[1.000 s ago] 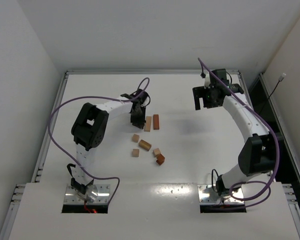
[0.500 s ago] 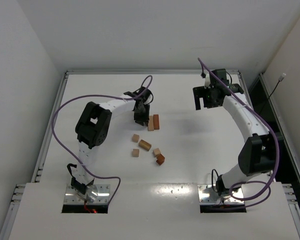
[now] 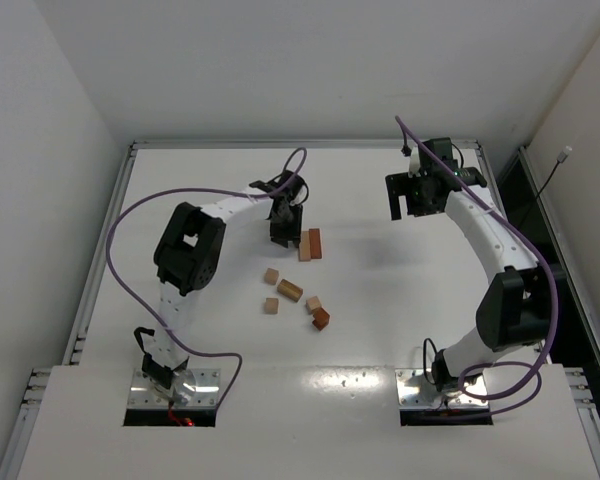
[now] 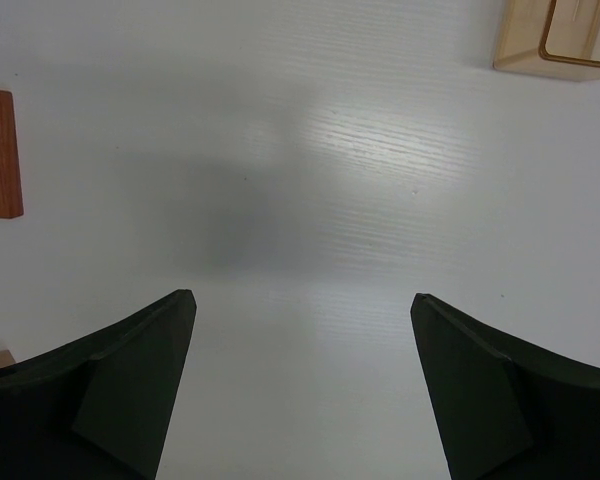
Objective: Build the wood block tower
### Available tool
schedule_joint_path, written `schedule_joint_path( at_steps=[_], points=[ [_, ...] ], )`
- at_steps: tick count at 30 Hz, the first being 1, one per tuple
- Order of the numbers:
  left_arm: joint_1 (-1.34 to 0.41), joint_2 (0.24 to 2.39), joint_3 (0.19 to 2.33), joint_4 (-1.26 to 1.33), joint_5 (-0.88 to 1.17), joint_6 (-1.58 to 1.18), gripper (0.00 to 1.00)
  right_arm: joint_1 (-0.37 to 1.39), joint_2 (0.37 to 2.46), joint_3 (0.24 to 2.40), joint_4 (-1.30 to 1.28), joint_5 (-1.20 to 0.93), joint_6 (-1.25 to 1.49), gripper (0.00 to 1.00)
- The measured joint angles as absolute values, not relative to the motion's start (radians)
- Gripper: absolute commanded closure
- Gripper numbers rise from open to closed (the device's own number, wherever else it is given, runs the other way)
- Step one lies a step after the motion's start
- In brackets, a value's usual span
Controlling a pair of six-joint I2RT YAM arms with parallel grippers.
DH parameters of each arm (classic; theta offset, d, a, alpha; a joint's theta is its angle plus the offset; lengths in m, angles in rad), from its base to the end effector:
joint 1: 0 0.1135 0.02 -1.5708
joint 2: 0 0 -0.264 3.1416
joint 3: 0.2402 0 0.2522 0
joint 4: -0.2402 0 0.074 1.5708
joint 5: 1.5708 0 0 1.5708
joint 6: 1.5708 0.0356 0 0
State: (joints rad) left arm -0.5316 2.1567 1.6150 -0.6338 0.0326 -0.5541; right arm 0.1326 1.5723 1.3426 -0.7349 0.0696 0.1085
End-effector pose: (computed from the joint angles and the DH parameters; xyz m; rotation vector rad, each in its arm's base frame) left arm 0.3864 -0.2286 0.1574 -0.0224 2.8012 -0.3289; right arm 0.3324 0.0418 0.2901 -0.0029 2.5319 0.0077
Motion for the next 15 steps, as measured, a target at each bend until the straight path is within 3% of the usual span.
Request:
schedule_joint_path(
  at_steps=[2,12,14,15],
  points=[
    [-0.532,2.159,1.619,-0.631,0.027,-0.552,0.65,0.133,1.572,1.343,-0.735,0.070,0.109,0.14],
    [-0.488,2.039,1.510,-0.642,-0.105,-0.554,0.62,0.134,1.572,1.343,-0.735,0.068,0.088,0.14],
    [-0.443,1.981,1.497,-0.657,-0.122,-0.538,0.43,0.134,1.572,1.343,-0.736,0.054,0.067,0.13],
    [-0.409,1.944,1.497,-0.656,-0.113,-0.516,0.26,0.134,1.572,1.343,-0.737,0.035,0.047,0.11]
  ],
)
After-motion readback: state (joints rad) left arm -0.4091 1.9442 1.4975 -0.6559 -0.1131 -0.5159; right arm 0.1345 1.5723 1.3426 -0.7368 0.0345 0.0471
